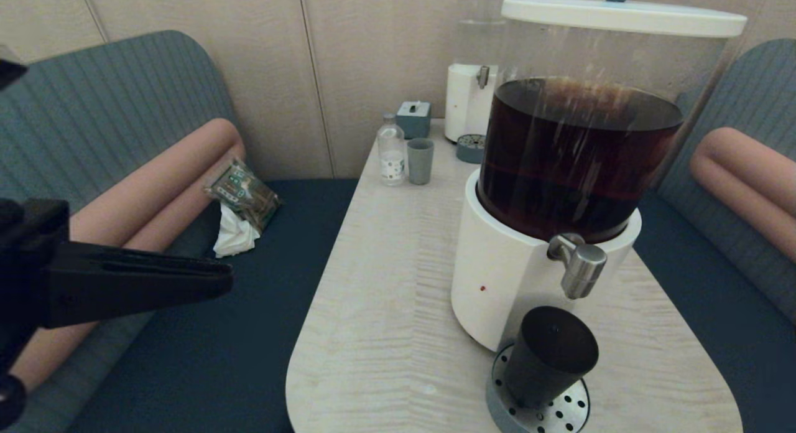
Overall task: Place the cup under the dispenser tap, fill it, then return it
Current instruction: Turn off the faucet
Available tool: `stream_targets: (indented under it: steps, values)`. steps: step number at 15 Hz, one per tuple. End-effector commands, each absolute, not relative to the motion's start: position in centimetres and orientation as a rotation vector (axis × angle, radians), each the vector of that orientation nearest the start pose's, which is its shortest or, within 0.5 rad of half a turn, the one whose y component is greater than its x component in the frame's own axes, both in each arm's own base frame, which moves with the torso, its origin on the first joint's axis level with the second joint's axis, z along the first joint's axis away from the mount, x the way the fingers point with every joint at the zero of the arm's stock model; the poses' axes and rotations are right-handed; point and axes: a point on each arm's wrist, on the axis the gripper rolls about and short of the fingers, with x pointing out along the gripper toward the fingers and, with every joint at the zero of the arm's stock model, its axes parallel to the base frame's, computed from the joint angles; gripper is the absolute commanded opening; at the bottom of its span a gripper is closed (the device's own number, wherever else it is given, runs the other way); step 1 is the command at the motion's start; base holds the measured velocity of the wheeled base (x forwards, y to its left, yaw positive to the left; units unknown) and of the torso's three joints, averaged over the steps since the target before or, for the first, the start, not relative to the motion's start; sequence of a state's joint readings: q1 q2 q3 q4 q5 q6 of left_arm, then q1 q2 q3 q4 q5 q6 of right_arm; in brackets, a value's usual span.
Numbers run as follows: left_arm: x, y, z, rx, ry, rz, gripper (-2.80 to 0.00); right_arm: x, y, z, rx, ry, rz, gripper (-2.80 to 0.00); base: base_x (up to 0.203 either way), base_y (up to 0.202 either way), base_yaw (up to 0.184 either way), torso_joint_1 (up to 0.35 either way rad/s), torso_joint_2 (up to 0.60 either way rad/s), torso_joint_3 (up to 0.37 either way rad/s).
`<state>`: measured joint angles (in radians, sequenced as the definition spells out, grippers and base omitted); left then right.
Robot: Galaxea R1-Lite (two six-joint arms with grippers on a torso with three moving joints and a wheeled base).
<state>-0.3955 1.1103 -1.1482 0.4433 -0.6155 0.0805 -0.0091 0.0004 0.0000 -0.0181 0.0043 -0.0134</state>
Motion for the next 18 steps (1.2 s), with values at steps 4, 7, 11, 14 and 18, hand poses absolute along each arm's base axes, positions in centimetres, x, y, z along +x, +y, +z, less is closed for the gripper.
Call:
stream_targets:
  steps: [4, 7, 11, 14, 18]
  values:
    - [16.4, -10.1, 28.2, 0.383, 0.438, -1.046, -2.80, -2.2, 0.0, 7.6, -0.014, -0.014, -0.005, -2.80, 0.000, 0.000, 0.000, 0.000, 0.00, 0.000]
    - [17.6, -13.0, 28.4, 0.543, 0.416, -1.056, -2.80, -2.2, 0.0, 7.6, -0.014, -0.014, -0.005, -2.80, 0.000, 0.000, 0.000, 0.000, 0.00, 0.000]
    - [18.8, -17.8, 29.6, 0.603, 0.311, -1.064, -2.80, -2.2, 0.0, 7.5, -0.014, -0.014, -0.005, -2.80, 0.000, 0.000, 0.000, 0.000, 0.00, 0.000]
    - [19.4, -21.2, 29.2, 0.609, 0.235, -1.092, -2.80, -2.2, 0.0, 7.6, -0.014, -0.014, -0.005, -2.80, 0.000, 0.000, 0.000, 0.000, 0.00, 0.000]
    - [20.1, -24.3, 29.1, 0.593, 0.165, -1.112, -2.80, -2.2, 0.0, 7.6, -0.014, -0.014, -0.005, -2.80, 0.000, 0.000, 0.000, 0.000, 0.00, 0.000]
